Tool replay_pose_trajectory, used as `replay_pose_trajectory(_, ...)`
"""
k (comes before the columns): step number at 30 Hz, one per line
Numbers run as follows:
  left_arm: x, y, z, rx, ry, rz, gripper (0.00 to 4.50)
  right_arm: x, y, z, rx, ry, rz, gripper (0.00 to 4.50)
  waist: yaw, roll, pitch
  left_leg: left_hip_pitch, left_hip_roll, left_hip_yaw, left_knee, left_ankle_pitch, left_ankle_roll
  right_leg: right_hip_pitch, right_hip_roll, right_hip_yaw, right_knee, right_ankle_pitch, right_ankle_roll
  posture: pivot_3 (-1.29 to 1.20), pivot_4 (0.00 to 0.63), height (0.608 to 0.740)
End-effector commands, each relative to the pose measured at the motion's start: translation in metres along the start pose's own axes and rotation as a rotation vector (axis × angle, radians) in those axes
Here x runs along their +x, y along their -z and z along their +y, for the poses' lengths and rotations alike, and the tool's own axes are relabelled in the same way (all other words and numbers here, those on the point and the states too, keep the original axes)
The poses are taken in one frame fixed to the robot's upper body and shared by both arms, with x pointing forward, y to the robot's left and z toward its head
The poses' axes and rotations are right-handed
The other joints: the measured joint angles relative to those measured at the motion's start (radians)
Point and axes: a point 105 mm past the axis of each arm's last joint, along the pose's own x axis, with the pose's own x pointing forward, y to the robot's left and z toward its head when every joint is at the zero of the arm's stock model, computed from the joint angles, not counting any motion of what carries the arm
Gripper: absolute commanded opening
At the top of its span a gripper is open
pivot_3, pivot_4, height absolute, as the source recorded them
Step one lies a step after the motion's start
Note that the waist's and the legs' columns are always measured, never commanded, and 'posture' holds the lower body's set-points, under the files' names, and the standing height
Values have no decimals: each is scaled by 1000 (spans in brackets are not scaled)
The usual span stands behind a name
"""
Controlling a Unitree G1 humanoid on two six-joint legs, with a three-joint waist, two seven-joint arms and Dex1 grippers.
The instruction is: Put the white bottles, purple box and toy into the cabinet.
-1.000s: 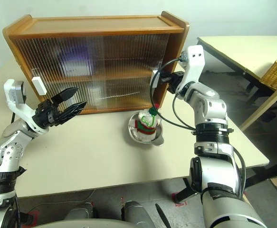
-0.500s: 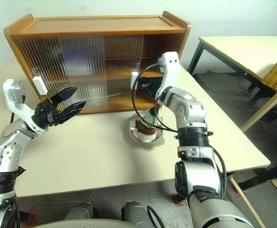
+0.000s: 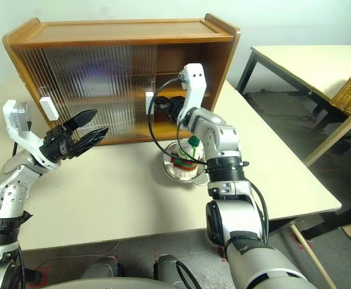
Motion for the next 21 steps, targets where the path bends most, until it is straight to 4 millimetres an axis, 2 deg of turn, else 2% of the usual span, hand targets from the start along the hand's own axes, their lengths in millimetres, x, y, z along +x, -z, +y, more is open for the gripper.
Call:
replay_pose_trajectory(1, -1, -2, 0, 21, -3, 3, 4500, 7, -1, 8, 3, -37, -1, 20, 0, 0, 0, 0, 0, 0, 0, 0, 0, 0, 0, 0, 0, 0, 0, -6, 0, 740)
replay_pose_trajectory(7, -2, -2, 0, 26, -9, 6, 4500, 13, 0, 14, 6, -57, -4, 20, 0, 0, 0, -1, 0, 0, 0, 0, 0, -1, 0, 0, 0, 0, -1, -1, 0, 740)
replay_pose_trajectory(9, -2, -2, 0, 26, -9, 6, 4500, 12, -1, 13, 3, -55, -6, 20, 1, 0, 0, -1, 1, 0, 0, 0, 0, -1, 1, 0, 0, 0, -2, -4, 0, 740)
replay_pose_trajectory(11, -1, -2, 0, 25, -7, 6, 4500, 7, -5, 3, -10, -30, -16, 20, 1, 0, 0, -1, 1, 0, 0, 0, 0, -1, 1, 0, 0, 0, -2, -10, 0, 740)
replay_pose_trajectory(16, 1, 0, 0, 18, 3, 7, 4500, -17, -17, -24, -86, 41, -53, 20, 6, 0, 0, -2, 1, 0, 1, 0, 0, -1, 1, -1, 0, 0, -3, -37, 0, 740)
replay_pose_trajectory(18, 2, 2, 0, 9, 6, 3, 4500, -30, -18, -34, -171, 58, -61, 20, 7, 0, 0, -2, 1, 0, 1, 0, 0, -1, 0, -1, 0, 1, -3, -48, 0, 740)
replay_pose_trajectory(21, 5, 7, -4, -8, 28, 9, 4500, -52, -19, -46, -192, 83, -92, 20, 5, 0, 0, -3, 1, 1, 2, 0, 0, -1, 0, -1, 0, 1, -3, -75, 0, 740)
